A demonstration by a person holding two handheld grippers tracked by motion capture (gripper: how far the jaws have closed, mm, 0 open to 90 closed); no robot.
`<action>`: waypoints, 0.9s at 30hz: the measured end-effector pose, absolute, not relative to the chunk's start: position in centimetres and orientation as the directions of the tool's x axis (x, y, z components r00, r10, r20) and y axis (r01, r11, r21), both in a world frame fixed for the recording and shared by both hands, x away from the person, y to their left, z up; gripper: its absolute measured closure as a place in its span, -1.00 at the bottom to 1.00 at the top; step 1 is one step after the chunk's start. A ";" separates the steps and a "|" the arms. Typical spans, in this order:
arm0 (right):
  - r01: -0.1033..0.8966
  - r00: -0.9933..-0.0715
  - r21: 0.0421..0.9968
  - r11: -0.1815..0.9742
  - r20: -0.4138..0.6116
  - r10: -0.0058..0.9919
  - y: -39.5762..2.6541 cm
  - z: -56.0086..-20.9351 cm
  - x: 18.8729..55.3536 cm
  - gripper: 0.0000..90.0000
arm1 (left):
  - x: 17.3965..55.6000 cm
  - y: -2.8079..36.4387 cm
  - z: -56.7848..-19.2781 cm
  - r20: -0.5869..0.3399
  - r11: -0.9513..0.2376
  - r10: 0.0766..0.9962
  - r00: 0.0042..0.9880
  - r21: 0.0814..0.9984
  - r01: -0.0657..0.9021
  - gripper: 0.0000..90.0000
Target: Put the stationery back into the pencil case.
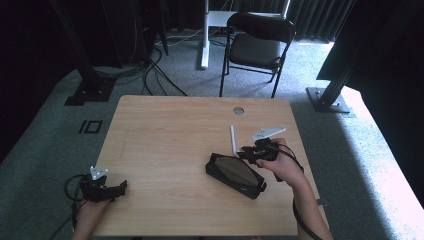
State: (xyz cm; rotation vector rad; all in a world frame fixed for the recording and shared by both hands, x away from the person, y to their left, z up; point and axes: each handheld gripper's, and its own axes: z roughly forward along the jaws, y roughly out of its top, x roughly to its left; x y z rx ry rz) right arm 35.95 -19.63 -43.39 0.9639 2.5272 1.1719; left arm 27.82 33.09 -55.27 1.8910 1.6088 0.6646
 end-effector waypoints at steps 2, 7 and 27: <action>0.463 -0.792 0.737 0.493 0.094 0.604 -19.2 -43.5 35.8 0.52 | 27.8 33.1 -55.3 0.012 -0.120 0.988 0.156 0.696 0.708 -0.99; 0.450 -0.823 0.712 0.539 0.095 0.561 -18.3 -44.0 35.6 0.52 | 27.8 33.1 -55.3 0.011 -0.119 0.988 0.155 0.696 0.708 -0.99; 0.453 -0.851 0.609 0.651 0.079 0.519 -15.4 -46.7 35.9 0.52 | 27.8 33.1 -55.3 0.012 -0.120 0.988 0.156 0.696 0.708 -0.99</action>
